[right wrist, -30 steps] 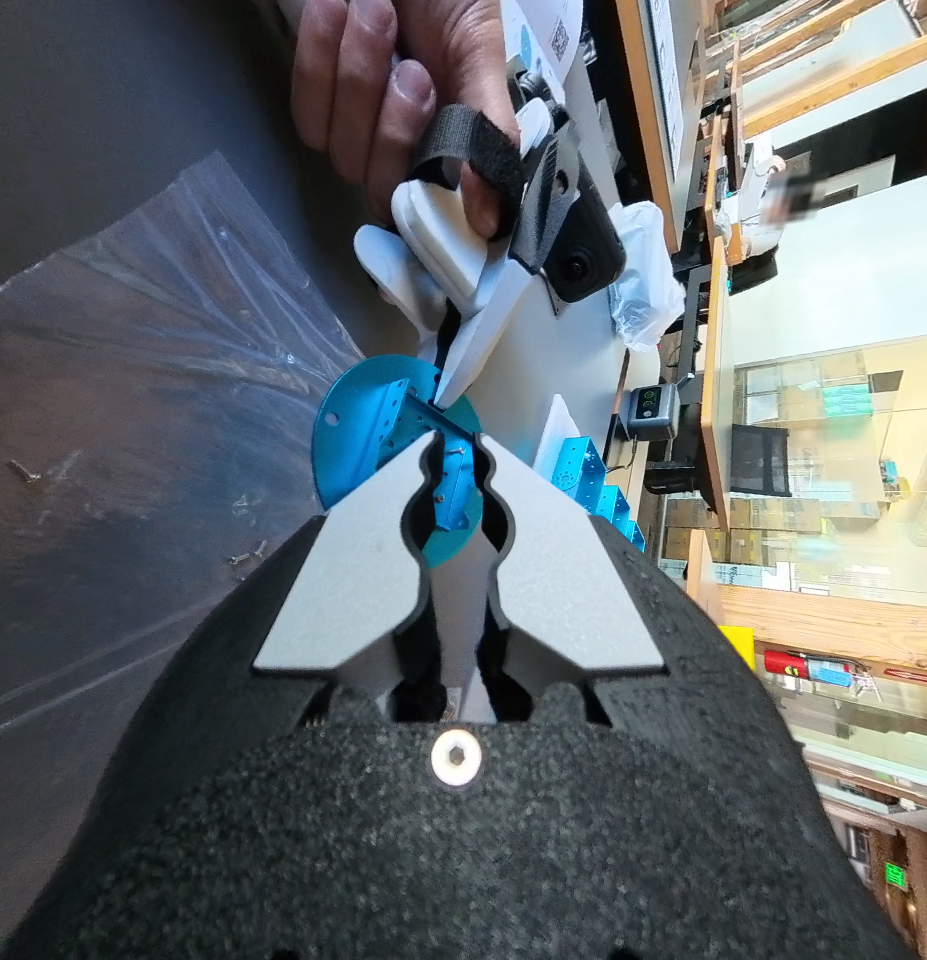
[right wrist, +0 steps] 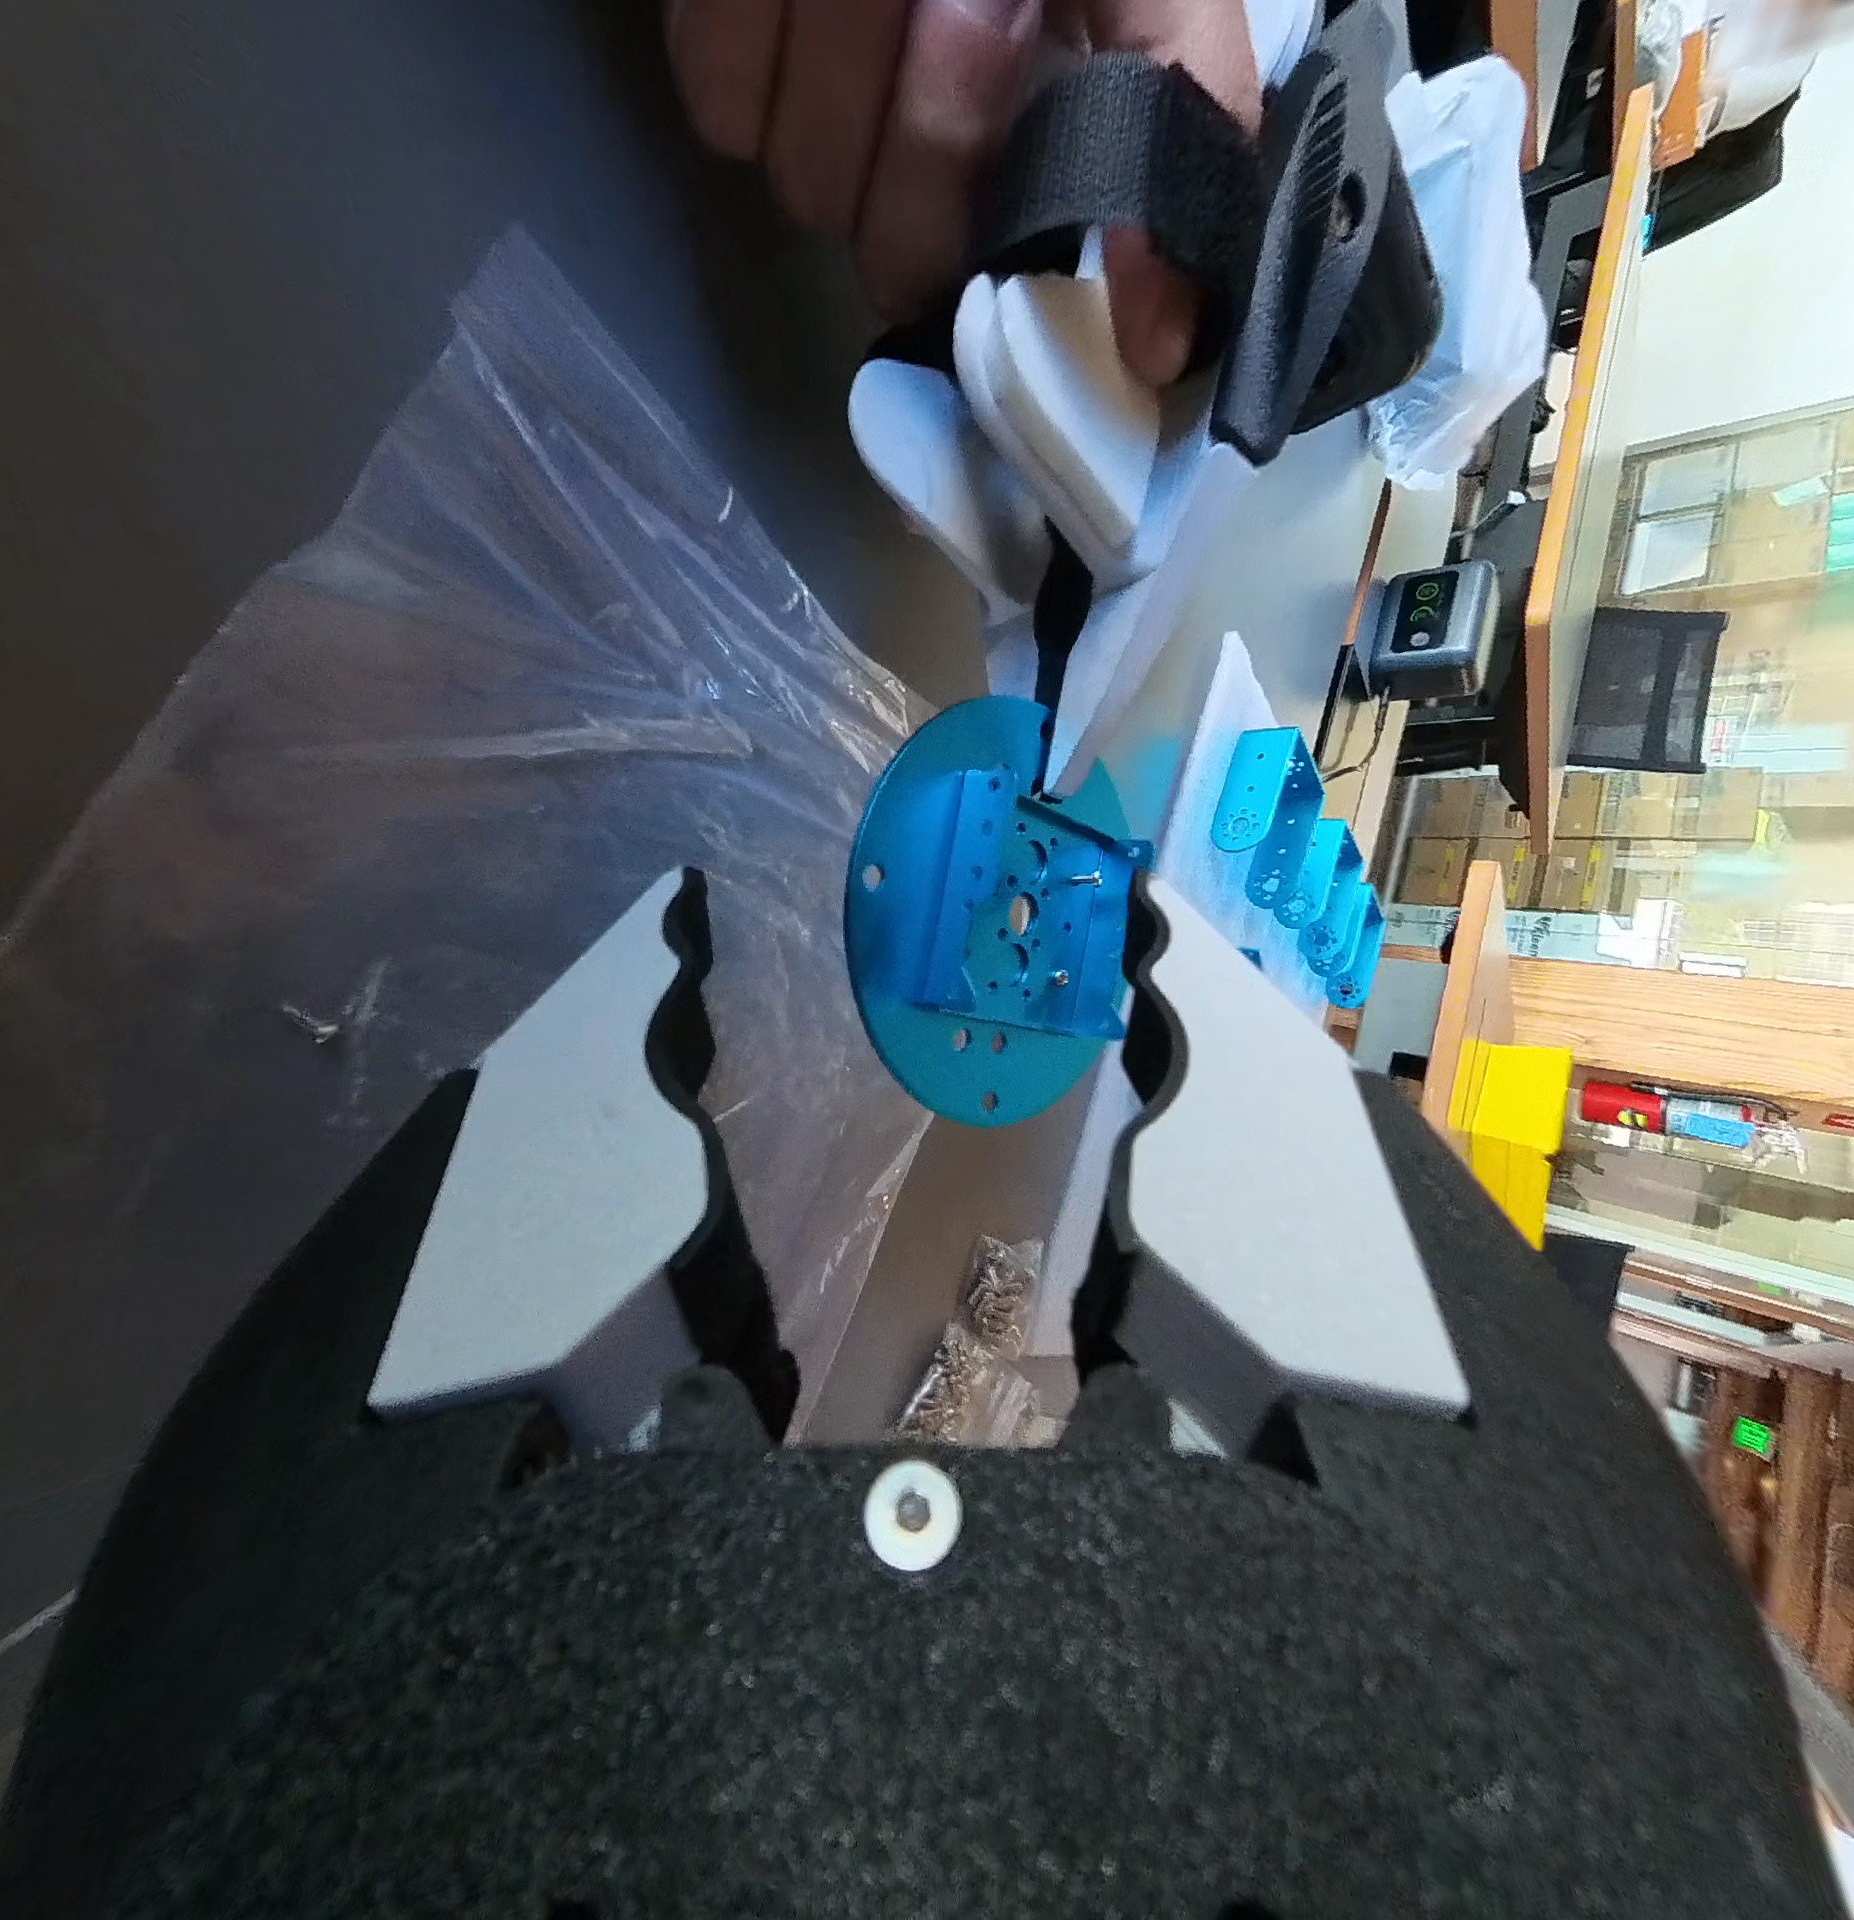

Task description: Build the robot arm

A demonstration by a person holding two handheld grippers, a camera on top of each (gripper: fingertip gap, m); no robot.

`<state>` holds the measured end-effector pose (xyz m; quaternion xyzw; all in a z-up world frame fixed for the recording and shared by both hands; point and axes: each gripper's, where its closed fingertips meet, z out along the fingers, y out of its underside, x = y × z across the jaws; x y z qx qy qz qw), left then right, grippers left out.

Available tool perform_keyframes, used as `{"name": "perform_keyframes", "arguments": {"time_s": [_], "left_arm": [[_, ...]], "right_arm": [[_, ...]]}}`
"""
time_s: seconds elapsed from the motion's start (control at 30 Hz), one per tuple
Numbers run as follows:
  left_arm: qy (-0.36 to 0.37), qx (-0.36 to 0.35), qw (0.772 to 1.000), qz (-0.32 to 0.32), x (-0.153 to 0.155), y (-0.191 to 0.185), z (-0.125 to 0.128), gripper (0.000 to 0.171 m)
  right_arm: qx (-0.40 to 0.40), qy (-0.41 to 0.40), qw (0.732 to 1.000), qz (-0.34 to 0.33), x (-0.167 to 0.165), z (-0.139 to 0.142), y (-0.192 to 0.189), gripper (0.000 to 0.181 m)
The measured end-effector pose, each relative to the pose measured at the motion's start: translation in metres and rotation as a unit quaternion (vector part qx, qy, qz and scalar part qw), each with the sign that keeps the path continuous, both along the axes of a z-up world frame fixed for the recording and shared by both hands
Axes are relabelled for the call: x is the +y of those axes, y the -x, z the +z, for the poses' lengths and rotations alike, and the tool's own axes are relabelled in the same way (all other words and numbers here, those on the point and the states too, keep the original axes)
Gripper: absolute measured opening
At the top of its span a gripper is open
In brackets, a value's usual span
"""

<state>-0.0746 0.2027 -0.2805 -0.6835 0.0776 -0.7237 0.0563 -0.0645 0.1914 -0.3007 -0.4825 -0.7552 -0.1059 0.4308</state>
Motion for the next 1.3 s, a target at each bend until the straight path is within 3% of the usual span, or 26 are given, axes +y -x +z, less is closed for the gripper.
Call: {"name": "perform_keyframes", "arguments": {"time_s": [1.07, 1.3], "left_arm": [[0.002, 0.0, 1.0, 0.001, 0.0, 0.0, 0.0, 0.0], [0.004, -0.004, 1.0, 0.003, 0.001, 0.001, 0.001, 0.0]], "right_arm": [[0.002, 0.036, 0.999, -0.006, 0.0, -0.012, 0.002, 0.079], [0.043, 0.05, 0.998, -0.006, -0.004, 0.007, 0.004, 0.08]]}}
